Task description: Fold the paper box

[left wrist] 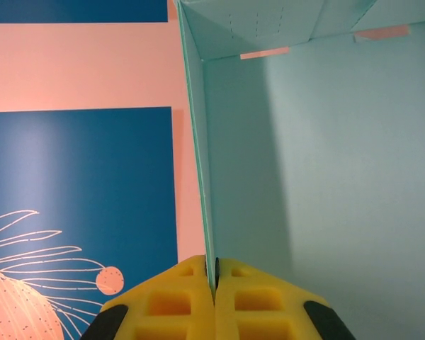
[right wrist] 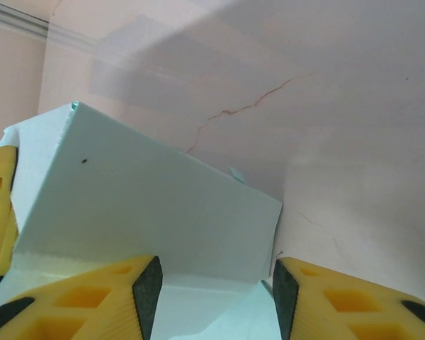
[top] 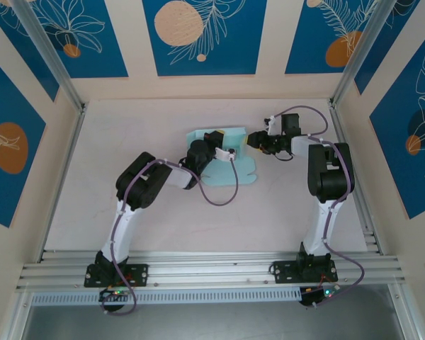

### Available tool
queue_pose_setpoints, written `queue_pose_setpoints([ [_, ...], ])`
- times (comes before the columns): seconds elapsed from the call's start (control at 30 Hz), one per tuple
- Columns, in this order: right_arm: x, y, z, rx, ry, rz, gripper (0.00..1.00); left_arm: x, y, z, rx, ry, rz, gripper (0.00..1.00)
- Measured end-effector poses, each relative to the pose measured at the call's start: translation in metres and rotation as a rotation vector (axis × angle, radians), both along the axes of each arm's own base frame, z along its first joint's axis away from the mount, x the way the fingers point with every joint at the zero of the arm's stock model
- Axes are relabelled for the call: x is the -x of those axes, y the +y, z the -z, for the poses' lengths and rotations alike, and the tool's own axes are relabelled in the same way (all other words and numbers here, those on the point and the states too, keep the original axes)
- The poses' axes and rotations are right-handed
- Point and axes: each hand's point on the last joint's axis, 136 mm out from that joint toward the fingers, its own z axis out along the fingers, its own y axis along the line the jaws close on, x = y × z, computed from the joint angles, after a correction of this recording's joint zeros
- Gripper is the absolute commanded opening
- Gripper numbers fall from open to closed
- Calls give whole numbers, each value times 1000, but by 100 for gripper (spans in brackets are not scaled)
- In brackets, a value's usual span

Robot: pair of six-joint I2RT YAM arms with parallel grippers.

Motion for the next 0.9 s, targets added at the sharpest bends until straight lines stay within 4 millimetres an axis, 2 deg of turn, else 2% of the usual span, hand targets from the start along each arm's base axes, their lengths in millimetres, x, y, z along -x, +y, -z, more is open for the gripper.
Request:
queue_pose_setpoints([
  [0.33, -4, 3, 0, 37, -43, 11, 59, -3, 5, 1, -2, 2, -14, 0],
  [0.67, 1, 6, 1, 43, -85, -11, 61, -4, 6, 1, -7, 9, -17, 0],
  [0.77, 9, 15, -3, 30, -95, -47, 61, -4, 7, 1, -13, 17, -18, 0],
  [0.9, 21, 39, -11, 12, -113, -119, 61, -4, 7, 1, -16, 20, -17, 0],
])
